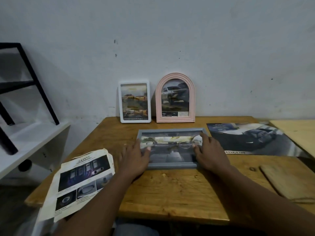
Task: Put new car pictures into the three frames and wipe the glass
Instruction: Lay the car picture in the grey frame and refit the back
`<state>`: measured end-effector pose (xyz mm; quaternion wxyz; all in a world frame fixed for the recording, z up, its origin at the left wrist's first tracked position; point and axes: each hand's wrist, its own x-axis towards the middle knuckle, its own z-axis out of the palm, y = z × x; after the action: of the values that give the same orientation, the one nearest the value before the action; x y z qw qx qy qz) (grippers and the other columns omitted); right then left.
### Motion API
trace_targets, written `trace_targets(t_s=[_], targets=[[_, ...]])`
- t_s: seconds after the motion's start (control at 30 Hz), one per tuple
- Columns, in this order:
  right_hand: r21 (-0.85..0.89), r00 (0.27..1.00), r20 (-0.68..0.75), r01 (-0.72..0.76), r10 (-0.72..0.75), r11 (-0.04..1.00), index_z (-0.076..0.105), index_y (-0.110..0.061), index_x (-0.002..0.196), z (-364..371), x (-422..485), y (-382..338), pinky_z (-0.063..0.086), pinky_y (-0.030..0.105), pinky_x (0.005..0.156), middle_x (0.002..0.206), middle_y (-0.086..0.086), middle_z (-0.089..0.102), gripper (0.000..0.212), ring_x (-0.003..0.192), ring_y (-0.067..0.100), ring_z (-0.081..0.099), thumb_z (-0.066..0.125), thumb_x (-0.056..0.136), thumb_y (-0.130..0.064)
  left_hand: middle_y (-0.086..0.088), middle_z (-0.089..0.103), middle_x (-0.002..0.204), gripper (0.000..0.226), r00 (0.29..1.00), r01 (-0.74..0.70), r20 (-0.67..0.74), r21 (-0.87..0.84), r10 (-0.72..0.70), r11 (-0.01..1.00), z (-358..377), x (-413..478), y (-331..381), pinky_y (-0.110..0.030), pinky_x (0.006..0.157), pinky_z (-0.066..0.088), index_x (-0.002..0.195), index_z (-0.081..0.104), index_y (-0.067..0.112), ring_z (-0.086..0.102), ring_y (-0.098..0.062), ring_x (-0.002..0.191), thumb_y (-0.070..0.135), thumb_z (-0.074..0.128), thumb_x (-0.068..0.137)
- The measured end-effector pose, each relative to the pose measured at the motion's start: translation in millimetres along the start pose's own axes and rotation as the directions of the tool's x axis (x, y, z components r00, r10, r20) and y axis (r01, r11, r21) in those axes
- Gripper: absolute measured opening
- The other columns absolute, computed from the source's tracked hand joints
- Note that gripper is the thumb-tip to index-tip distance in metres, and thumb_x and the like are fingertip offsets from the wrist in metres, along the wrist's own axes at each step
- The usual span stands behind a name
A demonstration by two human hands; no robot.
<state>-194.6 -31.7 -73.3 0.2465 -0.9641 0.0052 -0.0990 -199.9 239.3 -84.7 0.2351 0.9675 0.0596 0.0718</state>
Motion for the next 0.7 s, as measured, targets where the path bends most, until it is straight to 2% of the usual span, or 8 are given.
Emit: trace_targets(t_s=[0.1, 0.17, 0.27, 0.4, 0.53, 0.6, 0.7], targets=[[-0.008, 1.0, 0.001, -0.016, 0.016, 1.0, 0.026, -0.023, 0.152, 0.6, -1.0, 0.1, 0.039, 0.046, 0.109, 0.151, 0.012, 0.042, 0.06, 0.139, 0.03, 0.037, 0.047, 0.1, -0.046, -0.008, 0.003, 0.171, 0.074, 0.995, -0.093, 0.042, 0.191, 0.087, 0.977, 7.8, -2.6, 1.1, -0.049, 0.124, -0.006, 0.163, 0.003, 0.03, -0.008, -0.03, 0.157, 0.067, 0.018, 0.101], [0.002, 1.0, 0.017, -0.013, 0.013, 1.0, 0.029, -0.023, 0.15, -0.5, 1.2, 0.2, 0.04, 0.046, 0.108, 0.15, 0.012, 0.042, 0.059, 0.139, 0.03, 0.038, 0.049, 0.1, -0.045, -0.009, -0.003, 0.171, 0.074, 0.985, -0.172, 0.047, 0.282, 0.166, 0.944, 7.8, -3.1, 5.4, -0.05, 0.124, -0.011, 0.163, 0.0, 0.032, -0.014, -0.03, 0.156, 0.068, 0.014, 0.1], [0.017, 1.0, 0.022, -0.013, 0.012, 1.0, 0.039, -0.022, 0.145, -8.3, 2.5, 4.0, 0.043, 0.046, 0.107, 0.149, 0.01, 0.044, 0.054, 0.133, 0.028, 0.045, 0.054, 0.098, -0.042, -0.006, -0.008, 0.171, 0.073, 0.952, -0.306, 0.113, 0.326, 0.285, 0.894, 11.0, -3.0, 23.5, -0.05, 0.123, -0.014, 0.163, 0.0, 0.034, -0.019, -0.029, 0.155, 0.068, 0.013, 0.1], [-0.075, 1.0, 0.023, -0.005, 0.007, 0.997, 0.049, -0.022, 0.138, -33.3, -8.9, 24.1, 0.044, 0.048, 0.104, 0.139, 0.007, 0.051, 0.046, 0.123, 0.024, 0.051, 0.053, 0.097, -0.044, -0.001, -0.01, 0.171, 0.071, 0.863, -0.498, 0.243, 0.271, 0.442, 0.824, 36.2, -12.0, 76.9, -0.049, 0.124, -0.013, 0.163, 0.0, 0.036, -0.02, -0.026, 0.155, 0.068, 0.015, 0.101], [-0.174, 0.997, -0.023, -0.078, 0.075, 0.982, 0.054, -0.021, 0.131, -67.6, -33.6, 64.9, 0.046, 0.048, 0.1, 0.131, 0.007, 0.055, 0.043, 0.117, 0.026, 0.054, 0.054, 0.095, -0.043, 0.0, -0.007, 0.171, 0.071, 0.755, -0.645, 0.334, 0.215, 0.565, 0.734, 69.0, -30.2, 135.7, -0.051, 0.124, -0.011, 0.163, 0.006, 0.035, -0.018, -0.025, 0.155, 0.068, 0.014, 0.101], [-0.178, 0.992, -0.041, -0.127, 0.121, 0.976, 0.054, -0.022, 0.131, -83.6, -49.7, 86.6, 0.048, 0.048, 0.098, 0.131, 0.006, 0.056, 0.044, 0.115, 0.024, 0.055, 0.056, 0.093, -0.044, 0.0, -0.006, 0.171, 0.071, 0.714, -0.685, 0.373, 0.198, 0.593, 0.701, 79.8, -40.2, 160.8, -0.052, 0.124, -0.009, 0.163, 0.007, 0.033, -0.017, -0.025, 0.155, 0.068, 0.015, 0.101], [-0.161, 0.983, 0.014, -0.18, 0.185, 0.97, 0.052, -0.023, 0.137, -99.1, -79.9, 117.1, 0.048, 0.043, 0.1, 0.138, 0.004, 0.055, 0.051, 0.12, 0.021, 0.054, 0.057, 0.093, -0.048, -0.003, -0.006, 0.171, 0.074, 0.679, -0.712, 0.429, 0.187, 0.596, 0.676, 94.8, -53.0, 190.3, -0.049, 0.125, -0.008, 0.163, 0.005, 0.03, -0.014, -0.023, 0.156, 0.068, 0.013, 0.101]])
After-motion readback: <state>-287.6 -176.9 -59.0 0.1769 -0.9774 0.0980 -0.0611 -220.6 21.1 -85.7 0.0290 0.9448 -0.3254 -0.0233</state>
